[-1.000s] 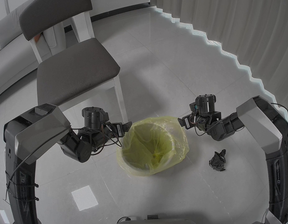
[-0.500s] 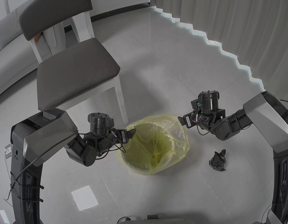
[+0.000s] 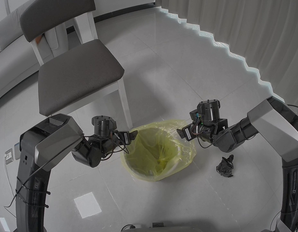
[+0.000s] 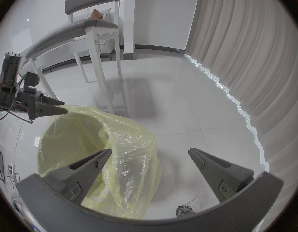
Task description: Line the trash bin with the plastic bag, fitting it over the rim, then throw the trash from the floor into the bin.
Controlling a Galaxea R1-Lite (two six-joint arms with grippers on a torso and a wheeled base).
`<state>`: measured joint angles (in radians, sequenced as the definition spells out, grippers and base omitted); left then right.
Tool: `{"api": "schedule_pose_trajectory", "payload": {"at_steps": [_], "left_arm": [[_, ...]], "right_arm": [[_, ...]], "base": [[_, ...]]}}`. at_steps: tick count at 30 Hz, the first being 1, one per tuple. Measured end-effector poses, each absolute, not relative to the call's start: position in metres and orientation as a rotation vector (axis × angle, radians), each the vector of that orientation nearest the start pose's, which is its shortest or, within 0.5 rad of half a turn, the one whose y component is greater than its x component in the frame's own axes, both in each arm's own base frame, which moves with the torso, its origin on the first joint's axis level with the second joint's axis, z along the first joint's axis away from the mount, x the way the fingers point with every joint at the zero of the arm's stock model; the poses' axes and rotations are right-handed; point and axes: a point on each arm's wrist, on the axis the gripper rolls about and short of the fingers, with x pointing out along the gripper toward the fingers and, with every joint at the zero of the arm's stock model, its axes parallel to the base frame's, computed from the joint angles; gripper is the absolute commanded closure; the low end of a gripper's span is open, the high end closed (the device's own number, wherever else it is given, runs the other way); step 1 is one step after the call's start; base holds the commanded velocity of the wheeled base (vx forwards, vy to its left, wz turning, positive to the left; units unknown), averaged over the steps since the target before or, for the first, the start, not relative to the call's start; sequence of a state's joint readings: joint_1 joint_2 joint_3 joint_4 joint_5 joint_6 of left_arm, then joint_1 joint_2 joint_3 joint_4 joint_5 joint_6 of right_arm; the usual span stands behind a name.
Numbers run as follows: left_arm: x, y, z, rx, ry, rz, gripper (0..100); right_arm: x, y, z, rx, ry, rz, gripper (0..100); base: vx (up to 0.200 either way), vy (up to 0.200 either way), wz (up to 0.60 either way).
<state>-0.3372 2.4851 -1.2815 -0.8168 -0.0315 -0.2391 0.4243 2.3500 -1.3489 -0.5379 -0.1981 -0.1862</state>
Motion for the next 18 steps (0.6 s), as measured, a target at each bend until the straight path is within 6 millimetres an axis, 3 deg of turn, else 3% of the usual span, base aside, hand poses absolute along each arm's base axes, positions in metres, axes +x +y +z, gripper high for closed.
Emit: {"api": "schedule_pose_trajectory", "payload": {"at_steps": [18], "left_arm": [[0.473,-0.125,-0.005,-0.204,0.403,-0.241,0]], "right_arm": [[0.419,0.175,0.057,-0.325,0.441,0.246,0]], "base": [[0.000,0.000,0.00]]}}
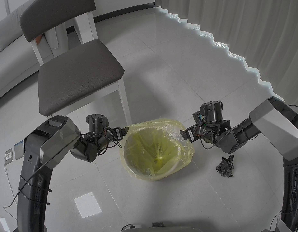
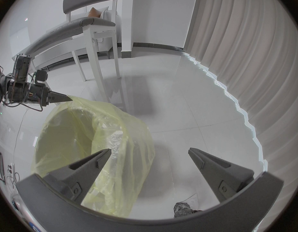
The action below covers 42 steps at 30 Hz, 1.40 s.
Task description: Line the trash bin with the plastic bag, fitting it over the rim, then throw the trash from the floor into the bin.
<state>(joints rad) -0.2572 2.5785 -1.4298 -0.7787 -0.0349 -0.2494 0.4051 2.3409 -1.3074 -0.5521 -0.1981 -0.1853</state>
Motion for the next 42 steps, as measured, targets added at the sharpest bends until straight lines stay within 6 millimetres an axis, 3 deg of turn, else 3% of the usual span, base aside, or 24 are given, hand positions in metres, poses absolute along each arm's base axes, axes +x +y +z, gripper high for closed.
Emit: {"api": "schedule_pose_trajectory", "payload": {"at_steps": [27,33,42], "left_arm": [[0.490,-0.116,-0.035,-0.206,0.467,-0.209,0],[0.486,-0.114,-0.048,-0.231,0.499,-0.196,0],[0.480,-0.114,-0.050,-0.273,0.524,-0.186,0]], "right_arm": [[0.462,0.165,-0.044,-0.335,0.533,0.202,0],[0.463,0.162,-0.057,-0.338,0.555,0.199,0],[0.463,0.157,-0.063,-0.307,0.575,0.184,0]], "base": [[0.000,0.000,0.00],[0.000,0.000,0.00],[0.000,0.000,0.00]]}}
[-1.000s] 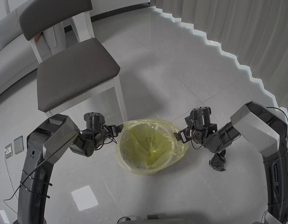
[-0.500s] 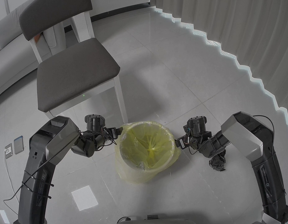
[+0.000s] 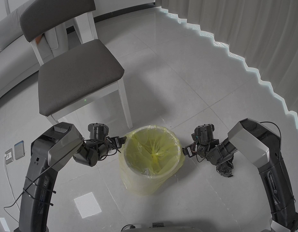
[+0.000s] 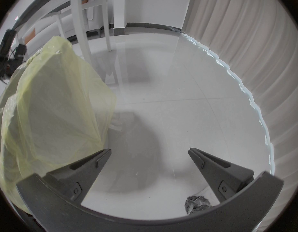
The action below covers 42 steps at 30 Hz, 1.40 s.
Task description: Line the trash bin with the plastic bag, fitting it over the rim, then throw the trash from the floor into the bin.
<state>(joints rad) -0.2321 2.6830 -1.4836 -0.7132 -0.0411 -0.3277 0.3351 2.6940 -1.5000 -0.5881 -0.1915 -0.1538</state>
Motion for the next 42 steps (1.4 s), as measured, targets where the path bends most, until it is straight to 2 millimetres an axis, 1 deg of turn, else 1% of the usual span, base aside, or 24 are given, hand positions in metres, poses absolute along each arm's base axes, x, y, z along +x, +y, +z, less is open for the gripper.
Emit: {"api": "schedule_pose_trajectory", "payload": {"at_steps": [4,7,12,15,18,20,25,28,32,38,42], "left_arm": [[0.478,-0.113,-0.050,-0.292,0.522,-0.179,0],[0.479,-0.107,-0.043,-0.333,0.510,-0.163,0],[0.474,-0.096,-0.027,-0.383,0.509,-0.169,0],[0.470,-0.087,-0.019,-0.397,0.511,-0.166,0],[0.466,-0.079,-0.010,-0.404,0.496,-0.158,0],[0.463,-0.075,-0.005,-0.407,0.486,-0.155,0],[0.454,-0.064,0.005,-0.413,0.474,-0.142,0],[0.448,-0.062,0.005,-0.414,0.487,-0.145,0],[0.447,-0.064,0.000,-0.415,0.504,-0.161,0],[0.460,-0.080,-0.013,-0.404,0.506,-0.191,0],[0.469,-0.093,-0.029,-0.375,0.559,-0.201,0]], "right_arm": [[0.464,0.154,-0.062,-0.276,0.577,0.173,0],[0.465,0.149,-0.060,-0.270,0.577,0.162,0],[0.466,0.138,-0.043,-0.260,0.565,0.141,0],[0.463,0.131,-0.031,-0.254,0.559,0.129,0],[0.455,0.124,-0.021,-0.253,0.567,0.121,0],[0.447,0.121,-0.016,-0.256,0.582,0.121,0],[0.425,0.122,-0.010,-0.262,0.591,0.141,0],[0.417,0.127,-0.005,-0.261,0.563,0.158,0],[0.410,0.130,-0.002,-0.265,0.564,0.168,0],[0.406,0.130,0.002,-0.268,0.564,0.173,0],[0.406,0.131,0.003,-0.271,0.564,0.174,0]], "base": [[0.000,0.000,0.00],[0.000,0.000,0.00],[0.000,0.000,0.00],[0.000,0.000,0.00],[0.000,0.000,0.00],[0.000,0.000,0.00],[0.000,0.000,0.00],[0.000,0.000,0.00],[0.000,0.000,0.00],[0.000,0.000,0.00],[0.000,0.000,0.00]]}}
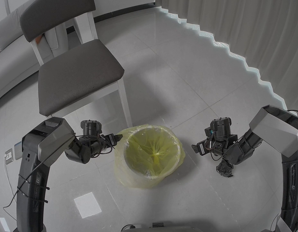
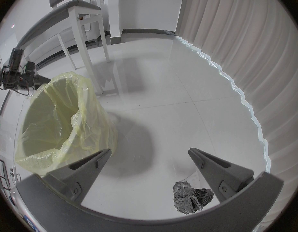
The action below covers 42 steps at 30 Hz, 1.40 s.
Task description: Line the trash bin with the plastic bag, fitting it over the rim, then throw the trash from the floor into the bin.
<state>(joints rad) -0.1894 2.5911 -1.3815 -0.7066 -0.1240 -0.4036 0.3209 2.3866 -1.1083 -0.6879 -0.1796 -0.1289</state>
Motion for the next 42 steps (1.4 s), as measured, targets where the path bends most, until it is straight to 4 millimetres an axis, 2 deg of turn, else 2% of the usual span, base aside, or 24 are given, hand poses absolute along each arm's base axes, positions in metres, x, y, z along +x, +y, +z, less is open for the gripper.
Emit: {"api": "schedule_pose_trajectory", "payload": {"at_steps": [6,12,17,23,30,35,42], "left_arm": [[0.477,-0.102,-0.053,-0.310,0.649,-0.181,0],[0.479,-0.105,-0.063,-0.312,0.660,-0.184,0],[0.477,-0.096,-0.056,-0.346,0.660,-0.166,0],[0.472,-0.070,-0.030,-0.435,0.643,-0.139,0],[0.454,-0.048,-0.009,-0.517,0.659,-0.156,0],[0.440,-0.050,-0.009,-0.449,0.641,-0.190,0],[0.423,-0.067,-0.027,-0.374,0.630,-0.233,0]], "right_arm": [[0.408,0.132,0.002,-0.276,0.561,0.177,0],[0.411,0.133,-0.002,-0.276,0.562,0.177,0],[0.411,0.133,-0.003,-0.273,0.563,0.176,0],[0.408,0.132,-0.005,-0.269,0.573,0.175,0],[0.401,0.133,-0.010,-0.271,0.595,0.182,0],[0.398,0.137,-0.013,-0.274,0.607,0.192,0],[0.396,0.154,-0.018,-0.286,0.602,0.231,0]], "base": [[0.000,0.000,0.00],[0.000,0.000,0.00],[0.000,0.000,0.00],[0.000,0.000,0.00],[0.000,0.000,0.00],[0.000,0.000,0.00],[0.000,0.000,0.00]]}}
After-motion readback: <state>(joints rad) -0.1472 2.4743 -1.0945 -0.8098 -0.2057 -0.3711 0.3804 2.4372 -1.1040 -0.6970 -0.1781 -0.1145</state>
